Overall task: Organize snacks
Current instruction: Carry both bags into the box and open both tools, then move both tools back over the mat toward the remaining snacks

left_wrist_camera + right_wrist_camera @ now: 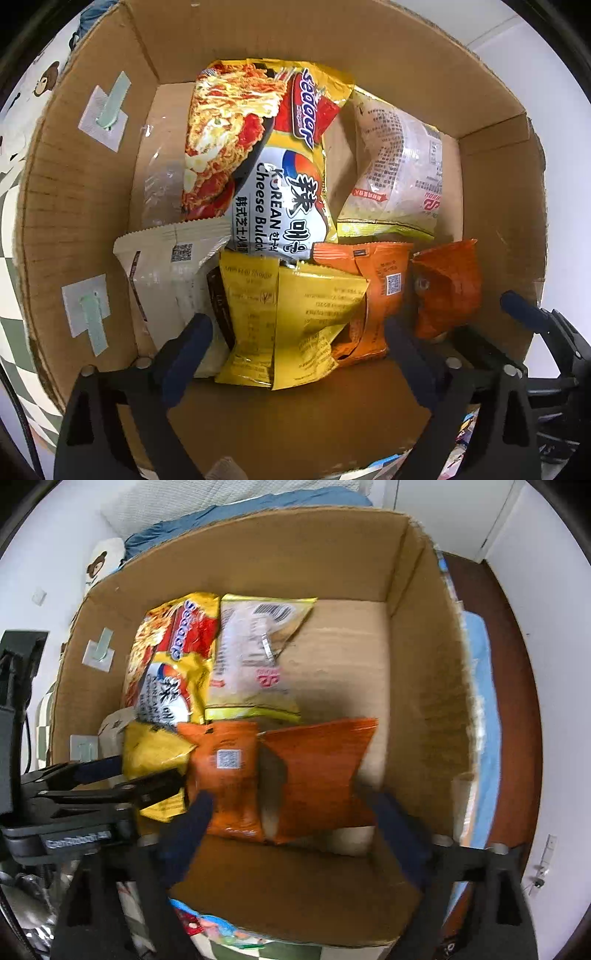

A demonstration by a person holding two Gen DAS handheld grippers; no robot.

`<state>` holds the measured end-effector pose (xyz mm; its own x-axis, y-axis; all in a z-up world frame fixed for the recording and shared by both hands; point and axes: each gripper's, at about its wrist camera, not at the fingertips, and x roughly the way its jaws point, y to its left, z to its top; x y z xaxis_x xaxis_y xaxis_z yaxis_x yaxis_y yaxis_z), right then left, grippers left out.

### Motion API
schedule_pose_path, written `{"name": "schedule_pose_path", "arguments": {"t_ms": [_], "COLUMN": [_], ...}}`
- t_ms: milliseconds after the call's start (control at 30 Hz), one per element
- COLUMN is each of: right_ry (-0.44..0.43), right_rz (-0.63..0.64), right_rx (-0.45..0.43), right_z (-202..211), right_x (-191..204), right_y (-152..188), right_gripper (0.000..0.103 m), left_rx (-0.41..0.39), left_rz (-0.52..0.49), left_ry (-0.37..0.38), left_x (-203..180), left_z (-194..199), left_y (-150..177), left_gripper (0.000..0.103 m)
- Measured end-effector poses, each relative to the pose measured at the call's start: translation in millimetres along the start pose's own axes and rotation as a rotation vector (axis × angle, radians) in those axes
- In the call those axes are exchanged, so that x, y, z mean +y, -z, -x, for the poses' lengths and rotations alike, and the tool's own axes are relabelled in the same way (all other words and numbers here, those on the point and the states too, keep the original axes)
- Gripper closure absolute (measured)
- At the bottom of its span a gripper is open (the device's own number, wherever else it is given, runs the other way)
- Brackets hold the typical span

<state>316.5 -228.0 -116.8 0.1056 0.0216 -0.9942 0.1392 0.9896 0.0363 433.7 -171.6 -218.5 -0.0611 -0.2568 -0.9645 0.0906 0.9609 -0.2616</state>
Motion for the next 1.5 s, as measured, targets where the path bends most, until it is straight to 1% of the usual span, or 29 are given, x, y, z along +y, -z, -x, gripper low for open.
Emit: {"name": "schedule_pose_path", "arguments": {"t_ms": [133, 233, 333, 467, 567, 767, 900, 1100, 1200, 1367, 1500], "right_ry": [0.014, 0.009, 0.007, 0.010, 0.007, 0.048, 0.073, 0.091, 0.088, 0.101, 0.077], "right_rz": [-0.004, -0.010, -0.008, -0.013, -0.023, -0.016, -0.010, -0.006, -0.012, -0.007, -0.022], "right_rx": [-0.010, -0.015, -0.026, -0.050, -0.083, -0.163, -0.236, -0.340, -0.389, -0.462, -0.507], "right_z": [5.8, 13.6, 19.2, 21.9, 29.4, 44.0, 59.2, 85.4, 101.5, 124.4, 143.6], "right_x": [-4.9, -5.4, -4.3, -1.4, -2.7, 0.6, 5.9, 16.4, 19.6, 26.5, 29.0], "right_y": [1.4, 3.7, 7.1, 9.2, 12.8, 26.0, 38.5, 61.2, 74.6, 99.2, 121.9], "right_gripper": [0.009, 0.009, 0.009, 0.009, 0.009, 0.009, 0.009, 0.009, 0.009, 0.009, 0.009], "left_rx": [-0.014, -0.030, -0.057, -0.110, -0.172, -0.273, -0.376, -0.513, -0.563, -0.633, -0.692], "left_rz": [-0.015, -0.024, -0.031, -0.029, -0.036, -0.041, -0.056, -0.095, -0.106, -0.106, -0.107], "left_ry": [-0.013, -0.027, -0.052, -0.066, -0.098, -0.132, -0.163, -0.213, -0.219, -0.205, -0.187], "left_x": [-0.8, 0.1, 1.6, 6.7, 14.5, 25.9, 23.1, 11.6, 7.3, 5.0, 3.5], "left_z": [10.3, 19.0, 28.1, 44.3, 57.5, 79.4, 86.3, 111.8, 120.7, 142.3, 162.6], "left_y": [2.4, 5.1, 7.3, 15.2, 22.6, 44.4, 61.8, 89.8, 105.0, 132.7, 158.8], "left_gripper": [0.007, 0.007, 0.007, 0.007, 0.007, 0.007, 0.007, 0.007, 0.007, 0.007, 0.007]}}
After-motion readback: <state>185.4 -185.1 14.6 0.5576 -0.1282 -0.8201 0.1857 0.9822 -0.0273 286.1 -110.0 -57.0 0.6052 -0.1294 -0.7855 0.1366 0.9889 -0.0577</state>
